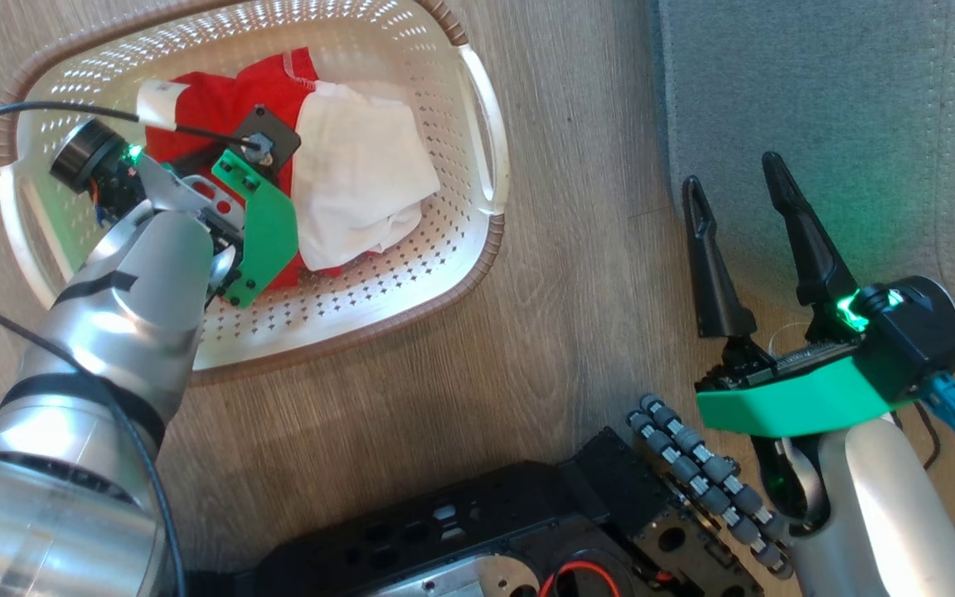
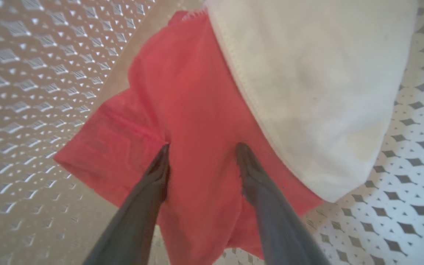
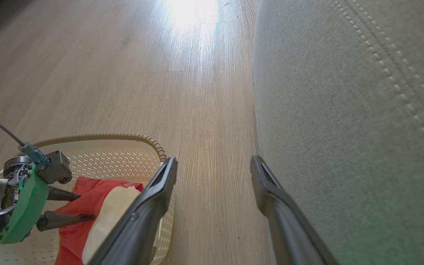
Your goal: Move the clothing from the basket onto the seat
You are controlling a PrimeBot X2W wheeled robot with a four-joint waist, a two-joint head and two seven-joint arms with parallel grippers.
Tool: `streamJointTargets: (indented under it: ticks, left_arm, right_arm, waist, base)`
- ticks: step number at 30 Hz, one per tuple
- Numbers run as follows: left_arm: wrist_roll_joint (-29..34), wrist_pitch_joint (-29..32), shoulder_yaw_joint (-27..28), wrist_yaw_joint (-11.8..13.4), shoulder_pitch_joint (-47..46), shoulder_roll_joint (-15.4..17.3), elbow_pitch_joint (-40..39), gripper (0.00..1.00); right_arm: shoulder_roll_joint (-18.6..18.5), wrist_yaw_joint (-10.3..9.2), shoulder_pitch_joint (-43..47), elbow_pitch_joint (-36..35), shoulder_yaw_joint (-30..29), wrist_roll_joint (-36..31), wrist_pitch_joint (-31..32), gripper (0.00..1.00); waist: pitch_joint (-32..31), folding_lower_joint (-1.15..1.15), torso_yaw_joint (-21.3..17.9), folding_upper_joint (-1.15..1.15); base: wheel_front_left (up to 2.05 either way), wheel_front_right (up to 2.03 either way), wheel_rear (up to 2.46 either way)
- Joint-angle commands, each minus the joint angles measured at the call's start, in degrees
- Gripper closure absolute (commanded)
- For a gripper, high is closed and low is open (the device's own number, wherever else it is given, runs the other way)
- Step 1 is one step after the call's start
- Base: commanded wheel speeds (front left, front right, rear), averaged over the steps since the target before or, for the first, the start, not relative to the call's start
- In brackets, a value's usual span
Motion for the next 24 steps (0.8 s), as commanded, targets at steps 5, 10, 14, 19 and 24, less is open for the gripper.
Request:
streamJointTargets:
  ticks: [5, 10, 14, 19, 24]
  left_arm:
    - [-1.3, 1.6, 0.0, -0.7, 1.1, 0.5, -0.4, 1.00]
    - [-2.7, 0.4, 0.2, -0.8, 1.2, 1.1, -0.4, 1.00]
    - [-4.0, -0.6, 0.6, -0.8, 2.0, 1.0, -0.4, 1.00]
    - [-5.3, -2.6, 1.0, -0.5, 3.2, 1.0, -0.4, 1.00]
    - [-6.9, -6.1, 1.4, 0.0, 5.8, -0.6, -0.4, 1.00]
  right_arm:
    - [-0.6, -0.01, 2.7, -1.6, 1.2, 0.1, -0.4, 0.00]
    - [-0.6, -0.01, 2.0, -1.1, 1.0, 0.2, -0.4, 0.00]
    - [-0.6, -0.01, 0.2, 0.0, 1.3, -0.4, -0.4, 0.00]
    - [-0.6, -0.01, -2.4, 1.4, 1.7, -0.9, -0.4, 0.00]
    - [-0.6, -0.01, -3.3, 4.0, 0.4, -1.8, -0.4, 0.00]
  waist:
    - [0.1, 0.00, 0.2, 0.00]
    - [-0.1, 0.00, 0.6, 0.00]
    - [-1.3, 0.00, 1.2, 0.00]
    - [-3.8, 0.00, 1.6, 0.00]
    - [-9.0, 0.00, 4.2, 0.00]
  base:
    - [0.00, 0.00, 0.00]
    - [0.00, 0.00, 0.00]
    - [0.00, 0.00, 0.00]
    - [0.00, 0.00, 0.00]
    - [0.00, 0.00, 0.00]
